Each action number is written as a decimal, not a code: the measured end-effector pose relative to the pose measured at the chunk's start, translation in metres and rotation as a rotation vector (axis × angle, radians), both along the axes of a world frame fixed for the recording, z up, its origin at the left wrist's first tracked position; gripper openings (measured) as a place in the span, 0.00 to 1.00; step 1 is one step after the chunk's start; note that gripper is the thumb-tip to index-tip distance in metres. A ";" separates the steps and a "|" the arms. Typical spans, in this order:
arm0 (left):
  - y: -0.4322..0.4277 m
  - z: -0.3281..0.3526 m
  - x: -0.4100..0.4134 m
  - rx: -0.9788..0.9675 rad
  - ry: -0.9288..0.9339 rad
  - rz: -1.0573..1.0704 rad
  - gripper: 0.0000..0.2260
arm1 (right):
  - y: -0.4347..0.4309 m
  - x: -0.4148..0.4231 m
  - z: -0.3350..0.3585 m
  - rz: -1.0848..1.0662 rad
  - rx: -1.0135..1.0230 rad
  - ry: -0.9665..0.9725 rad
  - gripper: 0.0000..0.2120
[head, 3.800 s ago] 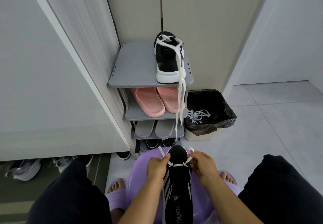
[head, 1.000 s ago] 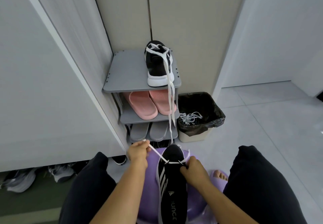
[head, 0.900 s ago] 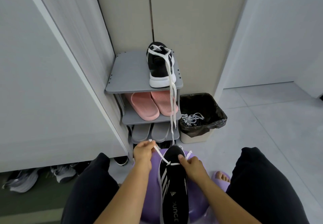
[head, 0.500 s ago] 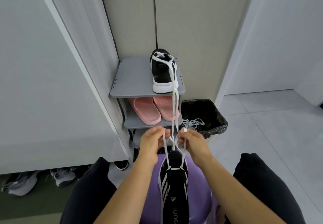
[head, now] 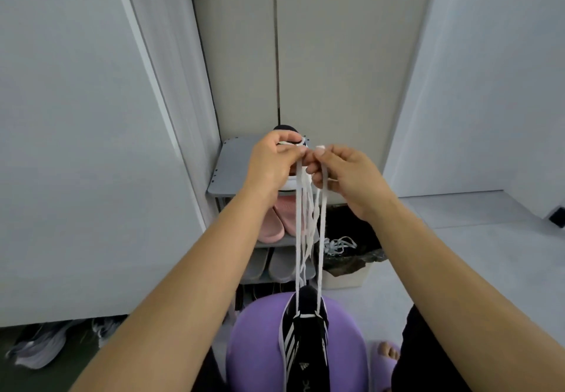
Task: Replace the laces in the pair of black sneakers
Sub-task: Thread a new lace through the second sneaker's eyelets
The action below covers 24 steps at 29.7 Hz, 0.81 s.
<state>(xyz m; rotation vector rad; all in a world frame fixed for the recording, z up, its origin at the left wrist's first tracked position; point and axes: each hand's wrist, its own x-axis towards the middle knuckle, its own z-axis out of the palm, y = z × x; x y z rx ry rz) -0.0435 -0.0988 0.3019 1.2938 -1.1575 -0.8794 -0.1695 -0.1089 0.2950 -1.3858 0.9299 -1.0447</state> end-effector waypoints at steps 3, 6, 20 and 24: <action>-0.003 0.016 -0.001 -0.009 -0.038 -0.013 0.08 | -0.001 0.001 0.015 0.004 -0.019 -0.032 0.11; -0.003 0.026 0.000 -0.021 -0.072 -0.006 0.07 | -0.002 0.001 0.022 -0.004 -0.032 -0.023 0.12; 0.004 0.038 0.007 -0.053 0.021 0.027 0.09 | -0.004 -0.002 0.048 -0.039 -0.065 0.038 0.08; 0.005 0.038 0.005 -0.109 -0.027 0.046 0.09 | -0.003 0.005 0.026 -0.020 -0.041 0.121 0.02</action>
